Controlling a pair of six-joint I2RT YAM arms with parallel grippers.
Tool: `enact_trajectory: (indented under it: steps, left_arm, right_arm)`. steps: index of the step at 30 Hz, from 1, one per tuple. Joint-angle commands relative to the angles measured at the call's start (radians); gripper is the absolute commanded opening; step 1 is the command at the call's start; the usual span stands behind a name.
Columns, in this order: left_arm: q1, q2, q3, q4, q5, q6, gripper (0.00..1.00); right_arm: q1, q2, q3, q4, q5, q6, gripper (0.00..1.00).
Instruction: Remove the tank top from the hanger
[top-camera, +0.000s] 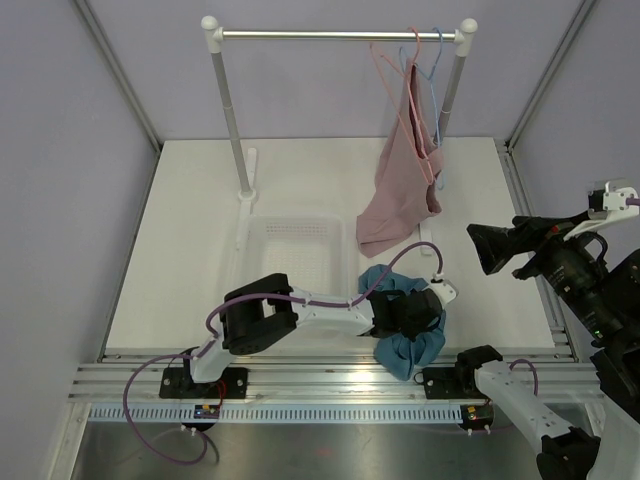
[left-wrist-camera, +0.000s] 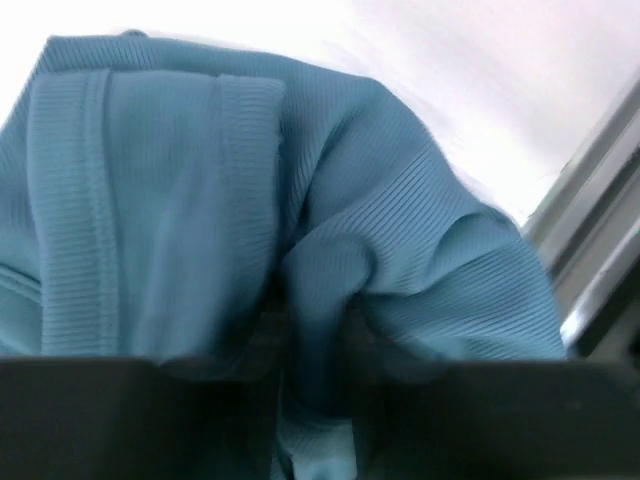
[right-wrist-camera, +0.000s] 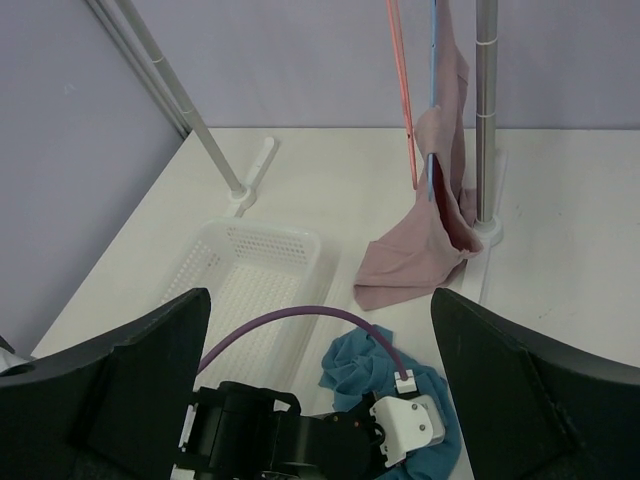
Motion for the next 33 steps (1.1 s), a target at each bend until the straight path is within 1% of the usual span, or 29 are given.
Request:
enact_trajectory:
  steps: [1, 4, 5, 7, 8, 10, 13, 14, 15, 16, 19, 20, 23, 27, 28, 30, 33]
  left_arm:
    - [-0.002, -0.04, 0.014, 0.024, 0.013, -0.03, 0.0]
    - [-0.002, -0.117, -0.007, 0.016, 0.002, -0.038, 0.0]
    - [-0.002, -0.187, -0.033, 0.022, -0.002, -0.038, 0.0]
    - [-0.002, -0.267, -0.05, 0.031, -0.03, -0.033, 0.0]
    - [-0.002, -0.341, -0.055, 0.025, -0.041, -0.03, 0.0]
    - [-0.002, -0.398, -0.041, 0.004, -0.094, -0.001, 0.0]
    - [0.006, -0.478, 0.045, -0.088, -0.166, 0.036, 0.0]
    - [0.016, -0.49, 0.069, -0.149, -0.186, 0.04, 0.0]
    - [0.024, -0.511, 0.126, -0.179, -0.208, 0.042, 0.0]
    - [0.03, -0.521, 0.15, -0.209, -0.264, 0.04, 0.0]
    - [0.062, -0.574, 0.226, -0.329, -0.367, 0.025, 0.0]
    - [0.084, -0.594, 0.236, -0.373, -0.38, 0.022, 0.0]
    - [0.131, -0.68, 0.243, -0.435, -0.421, 0.004, 0.0]
    - [0.203, -0.794, 0.201, -0.483, -0.443, -0.013, 0.0]
    - [0.222, -0.814, 0.188, -0.489, -0.438, -0.021, 0.0]
    - [0.294, -0.867, 0.135, -0.49, -0.412, -0.029, 0.0]
    - [0.403, -0.912, 0.06, -0.483, -0.342, -0.041, 0.0]
  right_arm:
    - [0.005, -0.005, -0.009, 0.004, 0.008, -0.008, 1.0]
    - [0.005, -0.008, -0.016, -0.001, 0.036, -0.011, 1.0]
    - [0.005, -0.008, -0.018, -0.002, 0.051, -0.012, 1.0]
    - [0.007, -0.01, -0.023, -0.001, 0.065, -0.009, 0.99]
    - [0.005, -0.011, -0.026, 0.001, 0.077, -0.008, 0.99]
    - [0.005, -0.011, -0.029, 0.005, 0.082, -0.008, 1.0]
    - [0.004, -0.002, -0.026, 0.004, 0.085, -0.004, 0.99]
    - [0.005, 0.0, -0.027, 0.005, 0.085, -0.001, 0.99]
    - [0.005, 0.0, -0.03, 0.008, 0.085, 0.0, 1.0]
    - [0.005, 0.0, -0.033, 0.011, 0.086, 0.002, 0.99]
    - [0.005, -0.007, -0.038, 0.021, 0.091, 0.006, 1.0]
    - [0.007, -0.007, -0.038, 0.022, 0.117, 0.008, 0.99]
    - [0.005, -0.008, -0.026, 0.018, 0.125, 0.006, 1.0]
    - [0.005, -0.013, -0.027, 0.018, 0.14, 0.0, 0.99]
    - [0.005, -0.013, -0.029, 0.018, 0.142, 0.0, 0.99]
    - [0.005, -0.014, -0.039, 0.024, 0.143, 0.0, 0.99]
    - [0.005, -0.019, -0.062, 0.041, 0.14, 0.003, 0.99]
